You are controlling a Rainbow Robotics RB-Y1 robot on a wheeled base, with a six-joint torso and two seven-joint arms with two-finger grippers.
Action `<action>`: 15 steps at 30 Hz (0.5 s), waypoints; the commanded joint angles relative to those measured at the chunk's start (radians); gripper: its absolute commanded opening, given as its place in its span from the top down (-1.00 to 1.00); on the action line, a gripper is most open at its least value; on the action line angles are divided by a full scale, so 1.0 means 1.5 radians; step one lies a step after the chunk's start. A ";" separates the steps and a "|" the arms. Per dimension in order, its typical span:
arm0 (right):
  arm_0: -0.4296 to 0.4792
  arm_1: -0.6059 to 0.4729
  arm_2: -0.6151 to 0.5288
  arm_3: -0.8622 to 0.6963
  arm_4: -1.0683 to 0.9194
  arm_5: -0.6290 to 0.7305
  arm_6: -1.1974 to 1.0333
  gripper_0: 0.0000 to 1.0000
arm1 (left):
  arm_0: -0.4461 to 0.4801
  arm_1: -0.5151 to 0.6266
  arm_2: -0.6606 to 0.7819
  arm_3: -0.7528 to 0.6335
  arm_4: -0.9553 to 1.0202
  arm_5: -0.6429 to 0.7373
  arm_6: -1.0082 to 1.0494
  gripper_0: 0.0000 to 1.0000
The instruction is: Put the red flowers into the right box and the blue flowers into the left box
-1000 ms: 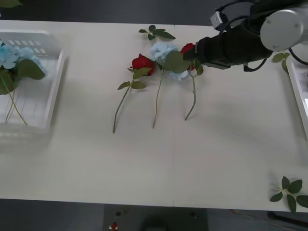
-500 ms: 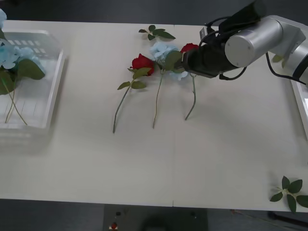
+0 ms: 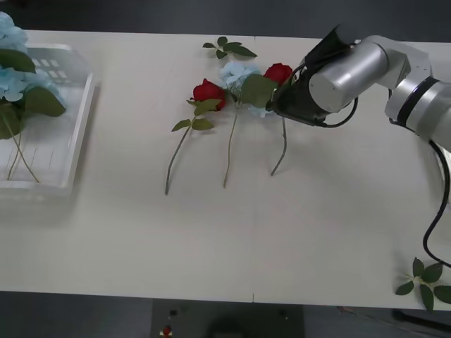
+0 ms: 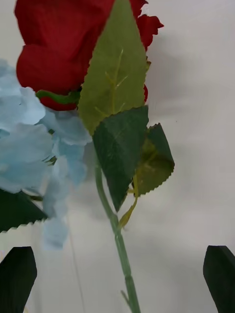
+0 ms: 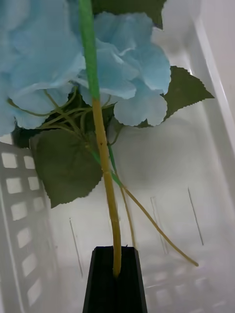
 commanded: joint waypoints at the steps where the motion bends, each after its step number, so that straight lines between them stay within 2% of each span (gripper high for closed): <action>1: 0.003 0.049 -0.003 0.047 0.034 -0.011 -0.034 -1.00 | -0.008 -0.002 -0.053 0.007 0.039 -0.082 0.084 1.00; 8: 0.004 0.080 -0.002 0.087 0.058 -0.014 -0.035 -1.00 | -0.008 -0.025 -0.159 0.042 0.142 -0.213 0.114 1.00; 15: 0.023 0.085 -0.002 0.087 0.103 -0.020 -0.037 -1.00 | -0.007 -0.027 -0.204 0.054 0.185 -0.247 0.117 1.00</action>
